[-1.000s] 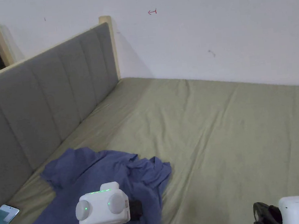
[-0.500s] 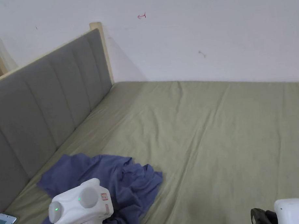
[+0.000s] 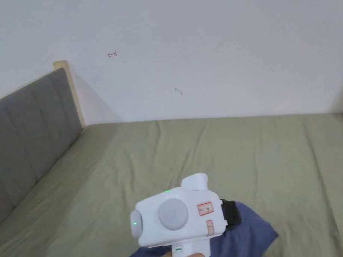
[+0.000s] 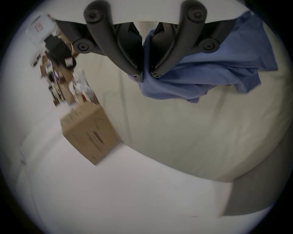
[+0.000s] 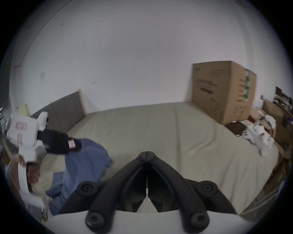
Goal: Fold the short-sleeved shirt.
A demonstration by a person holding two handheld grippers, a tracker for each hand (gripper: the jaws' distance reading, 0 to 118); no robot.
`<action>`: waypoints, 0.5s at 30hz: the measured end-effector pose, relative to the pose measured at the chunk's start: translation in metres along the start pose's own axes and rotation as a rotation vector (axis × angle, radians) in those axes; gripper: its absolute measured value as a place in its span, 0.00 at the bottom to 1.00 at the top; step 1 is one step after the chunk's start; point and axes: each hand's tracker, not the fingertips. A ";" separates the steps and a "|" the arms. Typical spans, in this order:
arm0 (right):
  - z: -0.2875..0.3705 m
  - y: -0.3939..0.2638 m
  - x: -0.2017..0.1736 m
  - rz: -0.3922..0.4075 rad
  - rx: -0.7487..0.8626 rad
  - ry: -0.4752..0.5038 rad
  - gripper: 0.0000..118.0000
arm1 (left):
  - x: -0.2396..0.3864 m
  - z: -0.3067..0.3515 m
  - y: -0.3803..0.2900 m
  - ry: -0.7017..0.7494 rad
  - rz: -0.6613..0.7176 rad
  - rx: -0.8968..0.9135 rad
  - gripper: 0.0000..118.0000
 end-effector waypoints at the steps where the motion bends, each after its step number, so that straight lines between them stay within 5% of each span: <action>1: 0.007 0.003 0.014 -0.018 0.010 -0.033 0.00 | 0.020 -0.012 -0.011 -0.070 -0.008 -0.044 0.05; 4: 0.027 0.004 0.055 -0.063 0.036 -0.132 0.00 | 0.067 -0.045 -0.051 -0.181 -0.097 -0.143 0.05; 12: 0.036 -0.047 0.111 -0.097 -0.120 -0.235 0.00 | 0.087 -0.126 -0.155 -0.016 -0.217 -0.420 0.06; 13: 0.033 -0.054 0.111 -0.096 -0.143 -0.232 0.00 | 0.085 -0.130 -0.159 0.002 -0.229 -0.435 0.09; 15: 0.028 -0.063 0.109 -0.097 -0.176 -0.215 0.00 | 0.078 -0.131 -0.158 0.009 -0.227 -0.447 0.43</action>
